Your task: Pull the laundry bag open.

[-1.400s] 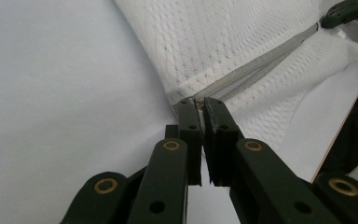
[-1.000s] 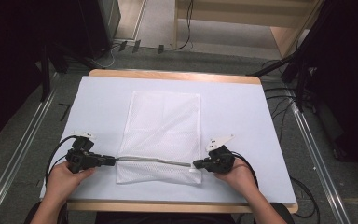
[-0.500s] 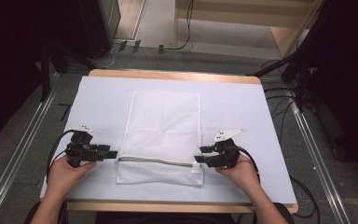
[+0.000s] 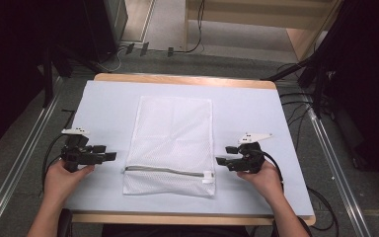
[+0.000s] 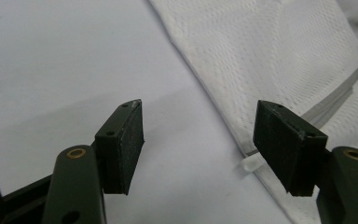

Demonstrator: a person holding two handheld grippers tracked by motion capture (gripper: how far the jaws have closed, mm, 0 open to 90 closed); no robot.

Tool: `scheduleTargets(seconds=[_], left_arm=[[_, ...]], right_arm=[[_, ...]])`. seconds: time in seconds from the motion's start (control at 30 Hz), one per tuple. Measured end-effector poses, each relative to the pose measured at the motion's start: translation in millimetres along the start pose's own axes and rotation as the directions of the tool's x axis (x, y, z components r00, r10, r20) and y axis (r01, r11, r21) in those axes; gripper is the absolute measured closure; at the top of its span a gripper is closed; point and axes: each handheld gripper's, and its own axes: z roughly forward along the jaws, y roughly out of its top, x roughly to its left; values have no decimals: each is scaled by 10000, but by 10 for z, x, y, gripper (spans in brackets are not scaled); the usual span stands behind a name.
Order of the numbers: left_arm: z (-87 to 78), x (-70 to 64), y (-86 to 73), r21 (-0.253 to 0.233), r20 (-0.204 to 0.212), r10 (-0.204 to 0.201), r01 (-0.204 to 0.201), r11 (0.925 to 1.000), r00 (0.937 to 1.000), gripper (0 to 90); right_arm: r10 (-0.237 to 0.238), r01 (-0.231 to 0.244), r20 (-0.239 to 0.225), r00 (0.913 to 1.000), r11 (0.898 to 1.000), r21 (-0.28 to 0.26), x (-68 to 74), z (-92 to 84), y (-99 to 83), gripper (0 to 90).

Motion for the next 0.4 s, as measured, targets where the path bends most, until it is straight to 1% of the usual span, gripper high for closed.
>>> scheduleTargets(seconds=[0.1,0.17,0.23,0.3,0.4], left_arm=[[10,26,11,-46,-65,-50,50,10000,10000,315],[18,40,18,16,-156,10,-10,10000,9999,303],[25,48,26,-54,-204,-19,18,10000,9998,294],[33,60,31,-91,-232,34,-36,10000,9997,281],[56,84,39,-101,-438,94,-99,9999,9990,262]], right_arm=[[145,-145,199,9997,9999,-26,-38,-35,-24,354],[211,-211,273,9994,9998,-18,-53,-49,-41,352],[205,-205,351,9992,9998,16,-62,-62,-60,349],[211,-212,410,9989,9998,23,-63,-69,-69,347],[172,-171,468,9988,9999,-20,-73,-79,-90,336]])
